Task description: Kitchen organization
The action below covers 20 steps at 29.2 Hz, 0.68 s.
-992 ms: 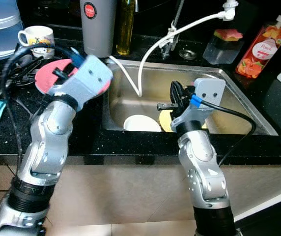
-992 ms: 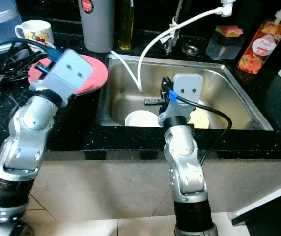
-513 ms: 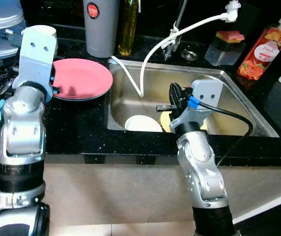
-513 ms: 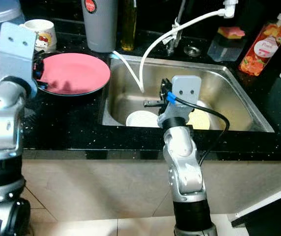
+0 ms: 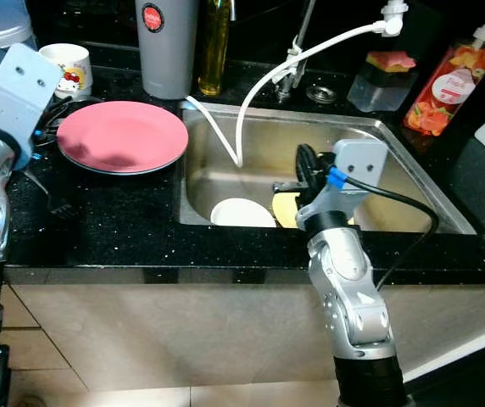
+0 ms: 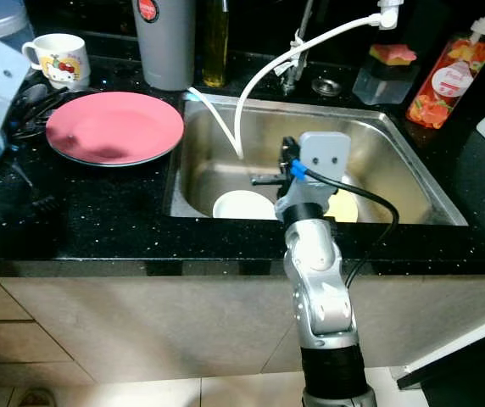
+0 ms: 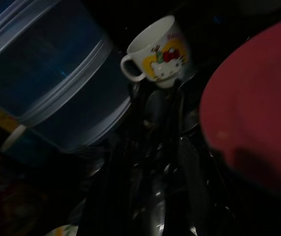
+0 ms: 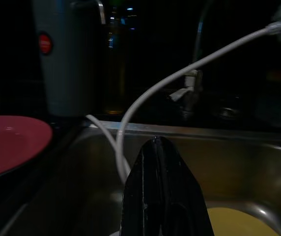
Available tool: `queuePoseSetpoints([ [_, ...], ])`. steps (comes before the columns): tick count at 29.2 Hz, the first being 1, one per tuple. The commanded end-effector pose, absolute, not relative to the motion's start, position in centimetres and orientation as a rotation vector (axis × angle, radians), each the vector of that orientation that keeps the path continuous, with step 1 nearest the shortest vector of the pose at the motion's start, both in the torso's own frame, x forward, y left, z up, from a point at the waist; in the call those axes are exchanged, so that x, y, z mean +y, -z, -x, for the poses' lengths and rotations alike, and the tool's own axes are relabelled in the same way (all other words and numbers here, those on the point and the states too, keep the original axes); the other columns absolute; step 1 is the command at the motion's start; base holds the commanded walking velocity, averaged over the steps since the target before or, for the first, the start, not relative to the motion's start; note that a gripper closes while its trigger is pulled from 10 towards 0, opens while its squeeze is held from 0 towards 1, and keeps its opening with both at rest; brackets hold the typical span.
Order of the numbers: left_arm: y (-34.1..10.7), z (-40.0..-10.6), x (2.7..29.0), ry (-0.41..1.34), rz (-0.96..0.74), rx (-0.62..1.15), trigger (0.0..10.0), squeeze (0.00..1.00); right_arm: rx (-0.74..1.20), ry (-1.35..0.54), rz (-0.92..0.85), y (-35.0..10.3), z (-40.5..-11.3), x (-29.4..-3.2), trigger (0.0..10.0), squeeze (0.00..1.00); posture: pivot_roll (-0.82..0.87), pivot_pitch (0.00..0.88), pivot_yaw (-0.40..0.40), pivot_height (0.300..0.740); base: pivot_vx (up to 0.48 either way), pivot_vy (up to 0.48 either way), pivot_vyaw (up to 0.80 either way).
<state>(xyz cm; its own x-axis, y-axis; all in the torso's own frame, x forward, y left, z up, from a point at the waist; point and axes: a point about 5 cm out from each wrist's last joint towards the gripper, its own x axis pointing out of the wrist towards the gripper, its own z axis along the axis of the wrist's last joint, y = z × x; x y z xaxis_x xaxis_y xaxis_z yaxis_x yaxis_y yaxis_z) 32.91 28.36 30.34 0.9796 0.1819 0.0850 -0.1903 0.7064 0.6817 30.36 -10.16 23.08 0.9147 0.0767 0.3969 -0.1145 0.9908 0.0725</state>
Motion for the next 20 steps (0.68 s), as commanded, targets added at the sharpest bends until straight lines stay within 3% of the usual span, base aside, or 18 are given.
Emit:
queuePoseSetpoints([
  [1, -30.2, -33.0, 28.5, -0.138, -0.76, -0.008, 10.0, 0.0, -0.393, -0.094, -0.093, -22.7, -30.5, -10.4, 10.0, 0.0, 0.26, 0.025, -0.135, 0.74, 0.0, 0.0, 0.0],
  [11, -28.3, -33.4, 30.4, -0.103, -0.866, 0.159, 10.0, 0.0, -0.392, -0.095, -0.095, -22.7, -30.5, -10.3, 10.0, 0.0, 0.26, 0.027, -0.134, 0.74, 0.0, 0.0, 0.0],
  [16, -28.0, -33.6, 30.4, -0.091, -0.971, 0.17, 10.0, 0.0, -0.392, -0.094, -0.092, -22.7, -30.5, -10.3, 10.0, 0.0, 0.25, 0.029, -0.133, 0.74, 0.0, 0.0, 0.0],
  [20, -28.6, -33.8, 30.8, -0.103, -0.949, 0.186, 10.0, 0.0, -0.391, -0.091, -0.091, -22.7, -30.5, -10.4, 10.0, 0.0, 0.25, 0.033, -0.134, 0.74, 0.0, 0.0, 0.0],
])
